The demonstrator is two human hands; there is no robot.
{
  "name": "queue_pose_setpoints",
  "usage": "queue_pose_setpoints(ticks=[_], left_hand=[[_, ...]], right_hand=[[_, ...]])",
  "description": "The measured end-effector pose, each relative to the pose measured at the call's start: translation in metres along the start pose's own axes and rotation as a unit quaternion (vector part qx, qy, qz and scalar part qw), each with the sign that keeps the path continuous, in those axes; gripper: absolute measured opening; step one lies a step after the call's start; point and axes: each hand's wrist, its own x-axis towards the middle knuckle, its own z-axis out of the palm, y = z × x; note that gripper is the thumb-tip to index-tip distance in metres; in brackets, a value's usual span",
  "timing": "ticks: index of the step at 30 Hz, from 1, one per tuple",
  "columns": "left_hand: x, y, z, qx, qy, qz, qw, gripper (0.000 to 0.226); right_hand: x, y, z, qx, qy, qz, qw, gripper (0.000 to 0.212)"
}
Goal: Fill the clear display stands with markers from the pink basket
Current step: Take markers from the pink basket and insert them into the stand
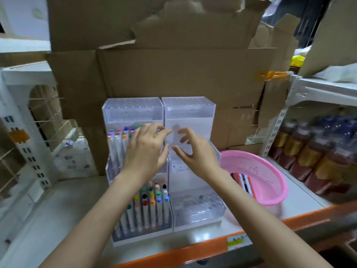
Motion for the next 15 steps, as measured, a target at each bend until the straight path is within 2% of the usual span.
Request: queue_pose_setpoints(ticks=[6,11,15], left_hand=[[0.025,0.070,0.042,-0.038,-0.035,0.046,0.998,0.039],[0.037,0.128,0.088,-0.069,-0.073,0.064,0.993,0.045],[0.039,0.165,0.125,-0.064,-0.108,0.114,0.985,0.046]], right_hand=[[-0.025,0.068,-0.049,-0.074,0.004,0.023,0.997,0.040],[-0.057,0.134,-0.086,-0.123,-0.033,0.086,0.988,0.045],[-0.081,0.173,-0.100,-0.147,-0.081,0.118,0.979,0.044]])
